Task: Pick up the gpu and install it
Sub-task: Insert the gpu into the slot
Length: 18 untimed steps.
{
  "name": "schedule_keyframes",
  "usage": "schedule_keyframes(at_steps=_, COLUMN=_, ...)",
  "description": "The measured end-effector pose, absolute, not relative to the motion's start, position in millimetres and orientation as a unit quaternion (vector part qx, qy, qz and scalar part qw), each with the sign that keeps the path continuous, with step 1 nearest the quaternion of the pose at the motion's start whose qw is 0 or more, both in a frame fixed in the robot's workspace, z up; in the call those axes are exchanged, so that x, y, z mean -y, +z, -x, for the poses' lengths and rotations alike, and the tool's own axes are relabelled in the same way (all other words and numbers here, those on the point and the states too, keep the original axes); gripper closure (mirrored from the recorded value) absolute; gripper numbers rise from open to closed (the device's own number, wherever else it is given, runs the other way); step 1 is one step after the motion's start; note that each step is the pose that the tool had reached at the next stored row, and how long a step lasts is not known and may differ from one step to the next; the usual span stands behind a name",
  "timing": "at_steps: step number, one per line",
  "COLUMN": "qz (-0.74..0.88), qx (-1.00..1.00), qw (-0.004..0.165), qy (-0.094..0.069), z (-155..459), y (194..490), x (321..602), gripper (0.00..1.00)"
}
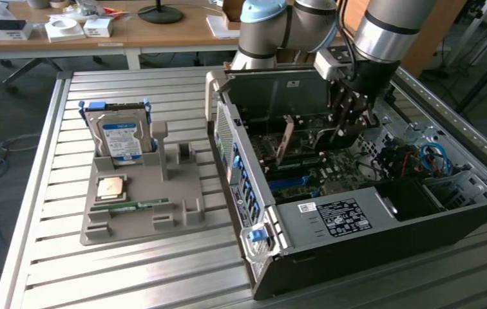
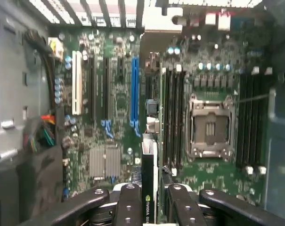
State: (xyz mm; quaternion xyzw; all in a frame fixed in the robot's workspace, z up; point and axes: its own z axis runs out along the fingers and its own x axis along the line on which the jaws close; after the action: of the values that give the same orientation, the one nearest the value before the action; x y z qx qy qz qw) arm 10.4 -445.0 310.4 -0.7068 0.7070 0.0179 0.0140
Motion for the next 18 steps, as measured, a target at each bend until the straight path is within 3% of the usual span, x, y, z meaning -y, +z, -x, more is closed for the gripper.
schedule_keyframes(at_steps=18, qz=0.705, qx=-0.708, qw=0.015, qy=0.018, z=-10.5, y=319.1, x=443.6, gripper=0.74)
